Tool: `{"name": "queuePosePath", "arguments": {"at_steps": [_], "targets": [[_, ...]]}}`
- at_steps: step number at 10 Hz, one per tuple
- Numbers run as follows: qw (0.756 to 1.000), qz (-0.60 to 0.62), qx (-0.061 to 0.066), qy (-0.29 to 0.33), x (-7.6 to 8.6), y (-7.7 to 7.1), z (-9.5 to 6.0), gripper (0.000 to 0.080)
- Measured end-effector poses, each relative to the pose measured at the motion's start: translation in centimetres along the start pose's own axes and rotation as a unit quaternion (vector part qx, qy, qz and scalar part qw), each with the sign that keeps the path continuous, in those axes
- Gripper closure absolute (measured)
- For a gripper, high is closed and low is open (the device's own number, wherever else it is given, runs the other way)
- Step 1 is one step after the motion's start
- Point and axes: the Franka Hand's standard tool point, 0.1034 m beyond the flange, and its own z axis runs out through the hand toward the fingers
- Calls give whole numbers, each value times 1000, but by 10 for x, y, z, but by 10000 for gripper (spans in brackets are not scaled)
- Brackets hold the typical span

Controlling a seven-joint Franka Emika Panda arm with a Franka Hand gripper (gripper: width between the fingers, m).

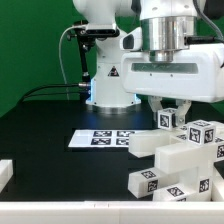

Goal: Assemble chair

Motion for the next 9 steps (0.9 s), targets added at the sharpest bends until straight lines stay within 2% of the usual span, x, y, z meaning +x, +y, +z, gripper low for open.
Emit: {"name": "queuePosePath", "arguments": {"at_steps": [2, 3, 4, 5, 6, 7, 8, 9], "targets": [[1000, 9, 3, -2, -1, -1, 0, 535], [1000, 10, 3, -3, -2, -1, 0, 449], [1000, 10, 3, -3, -2, -1, 0, 263], [1000, 0, 3, -3, -2, -1, 1, 263], [1000, -25, 3, -3, -3, -1, 1, 171], [995, -101, -1, -3, -7, -3, 1, 171], [986, -167, 0, -5, -6, -2, -1, 153], [969, -249, -1, -9, -3, -1, -2, 153]]}}
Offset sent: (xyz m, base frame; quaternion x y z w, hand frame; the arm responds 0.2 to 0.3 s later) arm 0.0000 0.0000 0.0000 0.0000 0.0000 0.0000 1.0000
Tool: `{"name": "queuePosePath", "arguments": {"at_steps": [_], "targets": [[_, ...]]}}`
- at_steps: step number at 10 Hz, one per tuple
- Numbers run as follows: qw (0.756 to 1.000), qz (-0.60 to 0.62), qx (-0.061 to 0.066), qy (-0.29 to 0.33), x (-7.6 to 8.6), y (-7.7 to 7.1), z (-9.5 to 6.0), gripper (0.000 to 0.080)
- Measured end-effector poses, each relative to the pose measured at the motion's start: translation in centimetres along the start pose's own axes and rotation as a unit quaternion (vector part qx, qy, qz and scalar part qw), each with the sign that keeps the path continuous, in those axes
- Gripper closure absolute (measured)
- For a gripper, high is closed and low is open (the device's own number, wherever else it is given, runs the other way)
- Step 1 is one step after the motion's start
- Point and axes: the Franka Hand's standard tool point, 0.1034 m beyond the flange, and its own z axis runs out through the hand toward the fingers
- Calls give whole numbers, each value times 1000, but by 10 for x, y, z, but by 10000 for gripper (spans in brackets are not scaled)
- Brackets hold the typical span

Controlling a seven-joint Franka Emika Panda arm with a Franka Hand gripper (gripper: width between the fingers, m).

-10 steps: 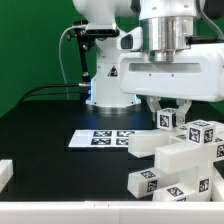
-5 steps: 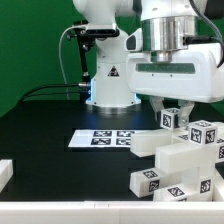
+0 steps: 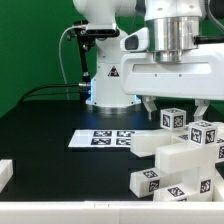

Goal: Assemble chair

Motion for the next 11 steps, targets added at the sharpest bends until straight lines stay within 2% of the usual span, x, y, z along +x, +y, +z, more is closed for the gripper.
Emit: {"name": "queuePosePath", "arguments": {"at_steps": [4, 5, 6, 8, 9, 10, 11], "targets": [[990, -139, -8, 1, -2, -1, 1, 151], [975, -221, -16, 2, -7, -5, 1, 151], [956, -292, -16, 1, -10, -7, 2, 151], [962, -274, -15, 3, -9, -7, 1, 151], [963, -271, -15, 3, -9, -6, 2, 269], [974, -227, -14, 3, -9, -7, 2, 269], [980, -196, -14, 3, -9, -7, 2, 463]]}}
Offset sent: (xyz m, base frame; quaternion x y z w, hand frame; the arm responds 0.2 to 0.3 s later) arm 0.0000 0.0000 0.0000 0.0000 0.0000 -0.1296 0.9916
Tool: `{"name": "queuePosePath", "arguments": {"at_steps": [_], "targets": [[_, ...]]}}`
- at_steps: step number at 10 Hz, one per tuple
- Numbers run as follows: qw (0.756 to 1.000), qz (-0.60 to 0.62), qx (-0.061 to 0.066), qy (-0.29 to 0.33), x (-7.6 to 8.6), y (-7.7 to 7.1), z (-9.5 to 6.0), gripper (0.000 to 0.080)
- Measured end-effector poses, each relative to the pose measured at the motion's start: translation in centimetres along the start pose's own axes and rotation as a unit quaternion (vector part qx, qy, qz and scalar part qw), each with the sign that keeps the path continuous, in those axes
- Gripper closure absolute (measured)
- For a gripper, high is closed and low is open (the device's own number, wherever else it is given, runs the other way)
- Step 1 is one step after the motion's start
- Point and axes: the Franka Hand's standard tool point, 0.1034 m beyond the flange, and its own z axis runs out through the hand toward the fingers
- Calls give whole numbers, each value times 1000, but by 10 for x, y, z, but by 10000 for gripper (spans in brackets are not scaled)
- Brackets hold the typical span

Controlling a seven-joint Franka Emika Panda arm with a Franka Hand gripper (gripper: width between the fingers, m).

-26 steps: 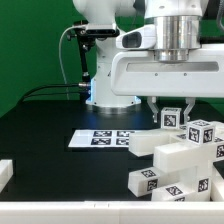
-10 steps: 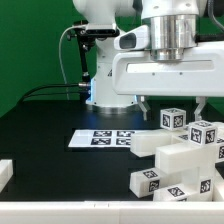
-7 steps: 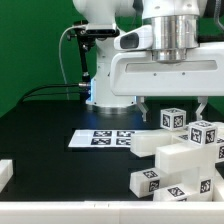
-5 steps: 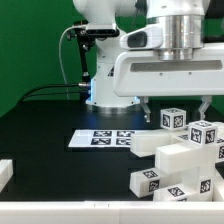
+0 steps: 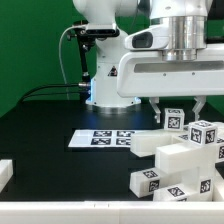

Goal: Assemble chair

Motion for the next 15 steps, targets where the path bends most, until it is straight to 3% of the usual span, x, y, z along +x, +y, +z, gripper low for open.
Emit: {"name": "queuePosePath", "arguments": {"at_steps": [1, 2, 5, 8, 10, 12, 13, 14, 15], "targets": [[1000, 27, 0, 1, 0, 0, 0, 463], [996, 84, 0, 6, 1, 1, 1, 537], [972, 235, 2, 10, 3, 5, 2, 537], [915, 403, 11, 4, 4, 10, 2, 537], [877, 480, 28, 0, 4, 10, 2, 537], [866, 500, 32, -1, 4, 8, 2, 537], [868, 496, 32, -1, 4, 8, 2, 456], [876, 482, 30, -1, 3, 6, 3, 456], [900, 435, 26, -3, 2, 1, 3, 280]]}}
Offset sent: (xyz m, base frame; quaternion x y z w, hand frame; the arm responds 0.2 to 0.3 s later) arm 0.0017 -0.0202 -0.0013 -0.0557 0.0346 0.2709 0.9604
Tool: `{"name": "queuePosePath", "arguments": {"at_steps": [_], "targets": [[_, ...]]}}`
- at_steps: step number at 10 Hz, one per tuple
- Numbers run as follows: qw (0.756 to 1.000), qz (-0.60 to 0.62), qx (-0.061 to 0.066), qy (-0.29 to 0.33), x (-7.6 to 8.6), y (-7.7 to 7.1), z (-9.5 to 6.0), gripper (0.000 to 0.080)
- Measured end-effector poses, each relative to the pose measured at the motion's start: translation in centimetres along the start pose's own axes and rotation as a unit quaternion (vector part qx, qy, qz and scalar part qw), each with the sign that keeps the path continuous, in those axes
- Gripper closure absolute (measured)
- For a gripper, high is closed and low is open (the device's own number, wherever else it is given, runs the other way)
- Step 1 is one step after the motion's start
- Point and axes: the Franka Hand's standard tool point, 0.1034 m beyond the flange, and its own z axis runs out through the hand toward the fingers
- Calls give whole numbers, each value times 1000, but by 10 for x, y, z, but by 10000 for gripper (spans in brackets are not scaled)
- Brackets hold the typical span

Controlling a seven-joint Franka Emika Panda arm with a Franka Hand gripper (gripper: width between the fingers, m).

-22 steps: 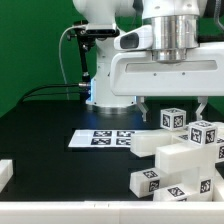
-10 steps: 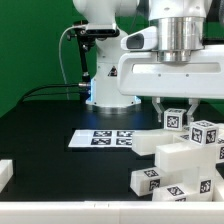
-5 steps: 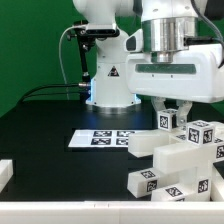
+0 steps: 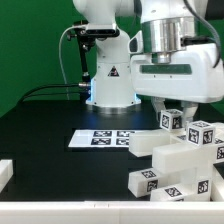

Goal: Assemble chair

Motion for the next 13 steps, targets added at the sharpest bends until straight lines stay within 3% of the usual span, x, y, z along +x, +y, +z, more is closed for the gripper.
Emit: {"name": "queuePosePath", "arguments": {"at_steps": [1, 4, 8, 9, 10, 11, 12, 13], "targets": [[999, -44, -7, -7, -1, 0, 0, 179], [962, -271, -22, -23, -3, 3, 0, 154], [914, -406, -20, -23, 1, 4, 0, 150], [856, -516, -21, -5, 10, 0, -4, 150], [821, -571, -26, 12, 10, -4, -5, 150], [840, -542, -24, 11, 9, -3, -4, 150], [846, -533, -25, 11, 9, -3, -4, 263], [874, -486, -24, 13, 9, -3, -3, 416]]}}
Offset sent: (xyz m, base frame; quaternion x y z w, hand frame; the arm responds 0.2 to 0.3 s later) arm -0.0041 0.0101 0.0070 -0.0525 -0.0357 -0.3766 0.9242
